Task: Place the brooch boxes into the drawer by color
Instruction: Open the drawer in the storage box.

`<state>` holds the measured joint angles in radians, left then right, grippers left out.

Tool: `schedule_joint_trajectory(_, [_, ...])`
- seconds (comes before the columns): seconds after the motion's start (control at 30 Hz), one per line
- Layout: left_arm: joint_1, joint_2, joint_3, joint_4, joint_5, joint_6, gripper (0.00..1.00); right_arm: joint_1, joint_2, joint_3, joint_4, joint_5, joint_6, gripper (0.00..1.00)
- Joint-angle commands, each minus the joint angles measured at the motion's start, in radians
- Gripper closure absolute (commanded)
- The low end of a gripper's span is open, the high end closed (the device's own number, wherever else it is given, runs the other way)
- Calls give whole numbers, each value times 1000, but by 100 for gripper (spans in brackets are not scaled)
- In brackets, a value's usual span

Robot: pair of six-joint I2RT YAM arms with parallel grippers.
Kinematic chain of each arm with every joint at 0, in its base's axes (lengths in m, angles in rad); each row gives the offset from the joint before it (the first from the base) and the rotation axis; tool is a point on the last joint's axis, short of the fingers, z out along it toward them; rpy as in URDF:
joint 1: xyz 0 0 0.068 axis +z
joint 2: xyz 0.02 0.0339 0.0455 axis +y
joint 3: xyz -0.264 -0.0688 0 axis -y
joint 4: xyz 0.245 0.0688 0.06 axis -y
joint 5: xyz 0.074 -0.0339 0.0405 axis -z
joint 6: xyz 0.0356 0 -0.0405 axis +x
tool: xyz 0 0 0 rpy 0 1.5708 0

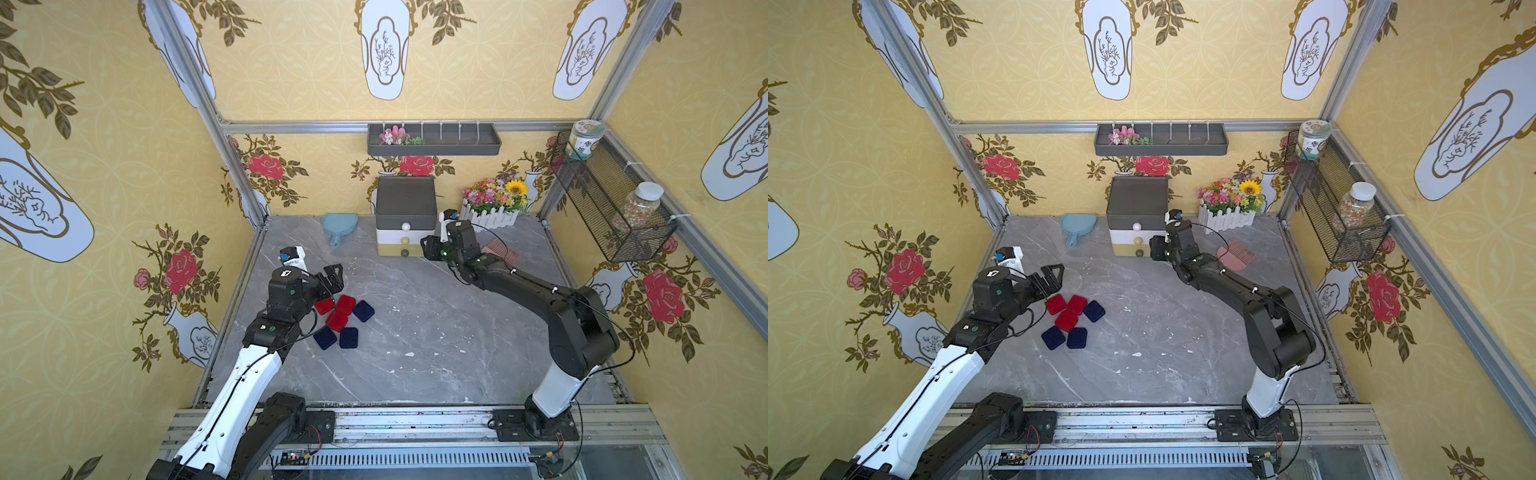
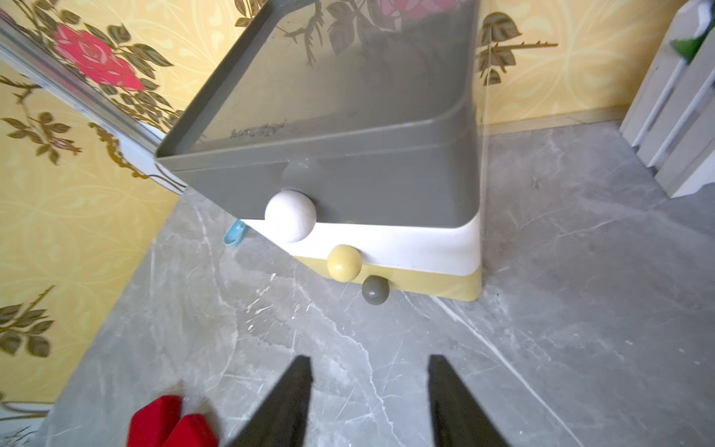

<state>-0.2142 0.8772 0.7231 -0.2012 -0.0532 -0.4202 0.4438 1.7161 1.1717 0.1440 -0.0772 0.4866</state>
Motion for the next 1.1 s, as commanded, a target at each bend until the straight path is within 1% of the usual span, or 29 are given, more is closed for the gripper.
schedule_joint_trajectory(0.0, [1, 2, -7, 34, 12, -2, 0, -27, -37, -112, 209, -212, 194, 29])
schedule_joint_trajectory(0.07, [1, -1, -10, 34, 15, -2, 0, -39, -44, -200, 354, -259, 298, 22])
schedule_joint_trajectory(0.17, [1, -4, -12, 37, 17, -3, 0, -49, 1, -287, 584, -300, 440, 18])
schedule_joint_trajectory(0.3, [0, -9, -11, 27, 19, -6, 0, -43, 116, -315, 837, -291, 572, 18])
schedule_joint_trajectory(0.4, [1, -19, -7, 9, 14, -5, 0, -31, 215, -269, 925, -263, 637, 18])
schedule_joint_trajectory(0.63, [1, -40, -5, -4, 3, -2, 0, -8, 376, -159, 997, -173, 692, 18])
schedule_joint_trajectory(0.83, [1, -33, -5, -1, 10, -4, 0, 4, 439, -92, 965, -119, 684, 21])
schedule_joint_trajectory(1.07, [1, -32, -7, 3, 13, -6, 0, 8, 498, -27, 946, -105, 690, 23])
